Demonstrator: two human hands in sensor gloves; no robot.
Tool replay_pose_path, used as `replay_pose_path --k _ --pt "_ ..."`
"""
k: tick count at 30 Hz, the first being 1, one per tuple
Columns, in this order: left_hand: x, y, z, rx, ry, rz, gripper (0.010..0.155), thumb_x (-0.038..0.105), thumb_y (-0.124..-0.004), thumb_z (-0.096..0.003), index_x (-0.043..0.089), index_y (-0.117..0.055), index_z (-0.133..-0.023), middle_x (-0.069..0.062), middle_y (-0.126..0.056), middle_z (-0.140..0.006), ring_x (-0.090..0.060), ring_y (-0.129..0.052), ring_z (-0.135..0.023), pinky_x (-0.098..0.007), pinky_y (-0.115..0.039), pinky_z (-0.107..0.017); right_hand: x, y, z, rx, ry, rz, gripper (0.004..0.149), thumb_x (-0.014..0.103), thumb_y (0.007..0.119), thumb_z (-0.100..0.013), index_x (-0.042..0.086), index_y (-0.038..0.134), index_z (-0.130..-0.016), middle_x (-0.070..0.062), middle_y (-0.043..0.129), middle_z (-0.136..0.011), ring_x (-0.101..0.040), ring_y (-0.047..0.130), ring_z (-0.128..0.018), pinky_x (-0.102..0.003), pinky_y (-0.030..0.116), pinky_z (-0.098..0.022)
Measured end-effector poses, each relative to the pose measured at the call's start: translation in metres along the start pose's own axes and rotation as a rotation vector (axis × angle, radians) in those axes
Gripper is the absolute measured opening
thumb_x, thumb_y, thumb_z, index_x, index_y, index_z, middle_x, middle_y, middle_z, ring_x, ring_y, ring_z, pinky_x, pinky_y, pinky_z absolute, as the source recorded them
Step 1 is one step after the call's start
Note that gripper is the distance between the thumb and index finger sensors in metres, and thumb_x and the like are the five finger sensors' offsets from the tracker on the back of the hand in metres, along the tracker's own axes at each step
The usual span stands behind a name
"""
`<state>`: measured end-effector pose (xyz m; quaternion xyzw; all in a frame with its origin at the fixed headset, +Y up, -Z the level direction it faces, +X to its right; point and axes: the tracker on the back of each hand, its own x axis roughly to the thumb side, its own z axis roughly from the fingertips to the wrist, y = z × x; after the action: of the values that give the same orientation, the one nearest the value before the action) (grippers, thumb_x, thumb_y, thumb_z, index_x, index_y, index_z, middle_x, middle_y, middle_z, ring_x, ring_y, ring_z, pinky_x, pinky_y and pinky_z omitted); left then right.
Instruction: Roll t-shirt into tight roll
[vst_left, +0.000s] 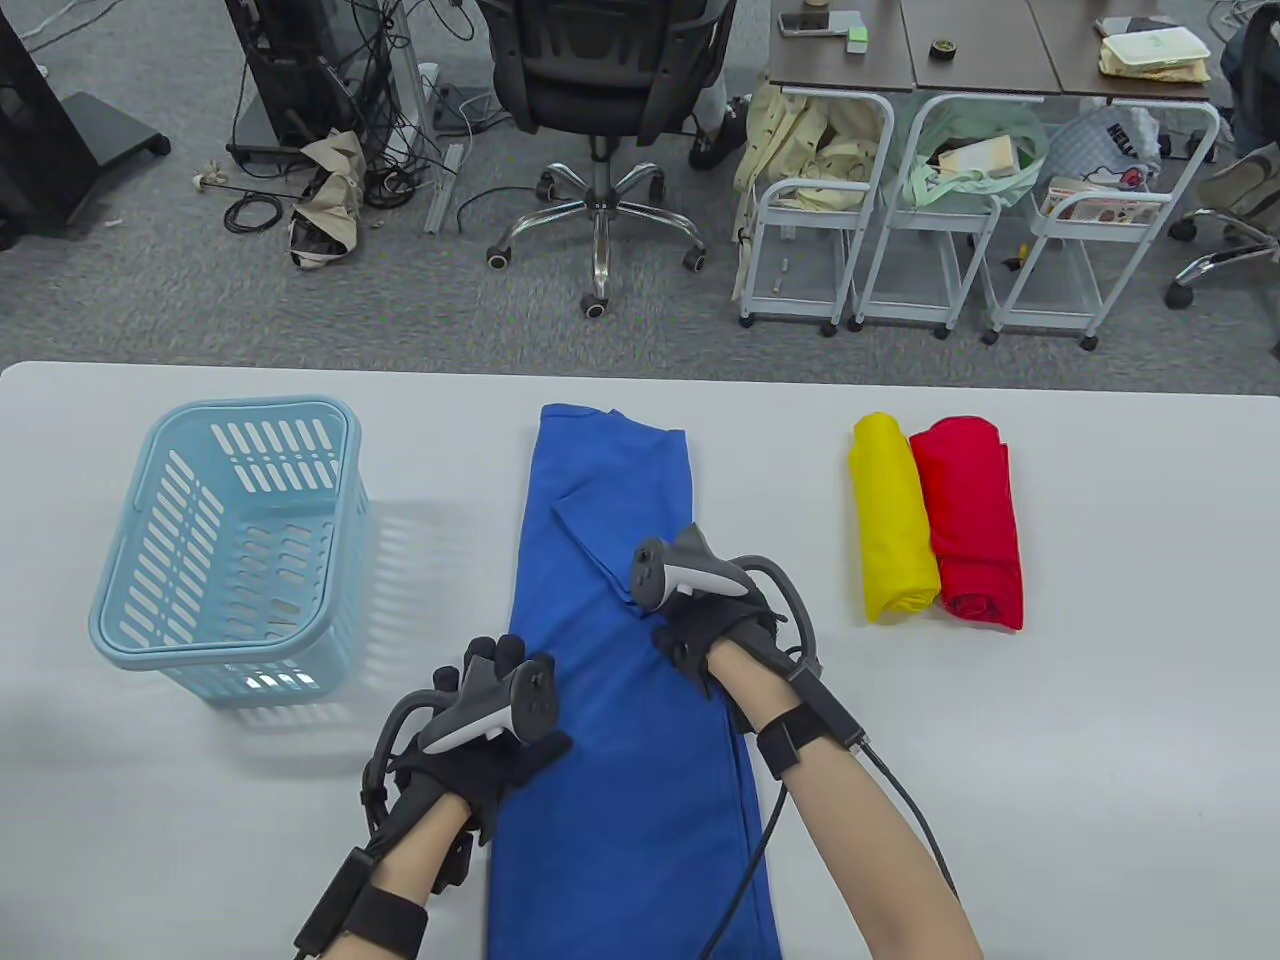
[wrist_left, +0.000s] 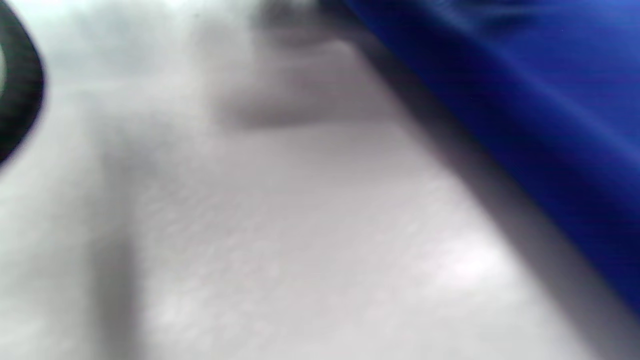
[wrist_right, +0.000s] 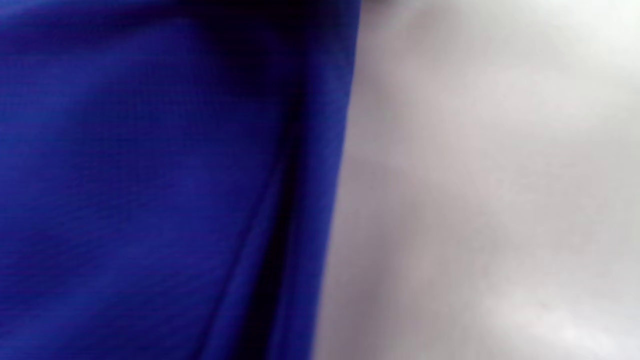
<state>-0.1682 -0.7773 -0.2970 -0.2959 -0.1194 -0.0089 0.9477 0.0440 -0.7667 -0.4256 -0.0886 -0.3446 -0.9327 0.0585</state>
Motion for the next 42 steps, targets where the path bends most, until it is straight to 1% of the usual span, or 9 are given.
replay_pose_path --k 4,8,11,15,19,23,28,37,42 --pt "0.007 -0.006 -0.002 -0.044 -0.067 0.011 0.078 0.066 -0.036 -0.0536 0.028 -0.002 -0.113 -0.012 0.007 -0.118 -0.042 0.000 -0.108 -0.064 -0.019 -0.078 -0.018 -0.009 -0.011 0.008 0.057 -0.036 0.068 0.043 0.047 -0.059 0.029 -0.001 -0.105 -0.003 -0.013 -0.108 -0.034 -0.010 -0.105 -0.061 0.017 -0.075" --pt "0.011 -0.006 -0.001 -0.043 -0.077 -0.015 0.079 0.066 -0.038 -0.0538 0.027 -0.004 -0.113 -0.013 0.004 -0.118 -0.042 -0.003 -0.109 -0.064 -0.021 -0.078 -0.023 -0.006 0.010 -0.065 0.011 -0.066 0.071 0.046 0.048 -0.059 0.025 0.000 -0.107 -0.008 -0.012 -0.109 -0.038 -0.008 -0.105 -0.061 0.020 -0.074" --pt "0.012 -0.004 0.004 -0.034 -0.100 0.000 0.080 0.066 -0.041 -0.0540 0.026 -0.006 -0.114 -0.013 0.002 -0.119 -0.043 -0.005 -0.110 -0.064 -0.024 -0.078 -0.020 0.008 0.040 -0.088 -0.038 0.000 0.074 0.048 0.052 -0.058 0.021 0.009 -0.110 -0.012 -0.002 -0.112 -0.042 0.002 -0.106 -0.061 0.028 -0.074" --pt "0.017 -0.007 0.012 -0.064 -0.134 0.003 0.082 0.067 -0.043 -0.0536 0.026 -0.008 -0.115 -0.014 0.000 -0.120 -0.043 -0.008 -0.111 -0.064 -0.027 -0.079 -0.011 0.041 0.083 -0.036 -0.123 0.078 0.078 0.052 0.054 -0.057 0.018 0.010 -0.112 -0.016 0.004 -0.113 -0.044 0.009 -0.107 -0.061 0.033 -0.073" --pt "0.025 -0.011 0.009 -0.095 -0.120 -0.044 0.083 0.068 -0.043 -0.0532 0.026 -0.004 -0.114 -0.015 0.003 -0.119 -0.044 -0.006 -0.110 -0.065 -0.024 -0.078 -0.005 0.072 0.106 0.013 -0.174 0.122 0.081 0.055 0.056 -0.056 0.015 0.012 -0.112 -0.019 0.009 -0.114 -0.046 0.017 -0.108 -0.061 0.038 -0.073" --pt "0.033 -0.013 0.001 -0.124 -0.100 -0.093 0.085 0.069 -0.040 -0.0532 0.025 0.006 -0.110 -0.015 0.011 -0.115 -0.044 0.001 -0.108 -0.066 -0.019 -0.077 -0.014 0.085 0.098 0.033 -0.149 0.140 0.086 0.055 0.057 -0.055 0.017 0.001 -0.108 -0.017 -0.001 -0.110 -0.044 0.005 -0.105 -0.061 0.034 -0.073" --pt "0.039 -0.006 -0.018 -0.130 -0.087 -0.079 0.083 0.069 -0.035 -0.0522 0.027 0.010 -0.108 -0.014 0.016 -0.113 -0.043 0.006 -0.106 -0.066 -0.014 -0.076 -0.039 0.071 0.077 0.062 -0.131 0.015 0.086 0.052 0.063 -0.054 0.022 0.002 -0.107 -0.012 -0.006 -0.109 -0.039 -0.002 -0.104 -0.061 0.029 -0.074" --pt "0.041 0.025 -0.060 -0.161 -0.028 -0.108 0.082 0.070 -0.034 -0.0501 0.030 0.013 -0.105 -0.010 0.019 -0.112 -0.040 0.007 -0.106 -0.065 -0.016 -0.077 -0.067 0.049 0.044 0.087 -0.068 -0.143 0.085 0.048 0.068 -0.054 0.033 0.002 -0.106 -0.002 -0.010 -0.109 -0.033 -0.010 -0.103 -0.062 0.019 -0.074" --pt "0.046 0.031 -0.054 -0.115 0.019 -0.181 0.079 0.066 -0.035 -0.0526 0.028 0.005 -0.109 -0.011 0.009 -0.116 -0.040 0.000 -0.109 -0.064 -0.021 -0.078 -0.068 0.041 0.037 0.096 -0.053 -0.150 0.086 0.046 0.069 -0.053 0.033 0.003 -0.106 -0.002 -0.009 -0.109 -0.033 -0.009 -0.103 -0.062 0.019 -0.074"
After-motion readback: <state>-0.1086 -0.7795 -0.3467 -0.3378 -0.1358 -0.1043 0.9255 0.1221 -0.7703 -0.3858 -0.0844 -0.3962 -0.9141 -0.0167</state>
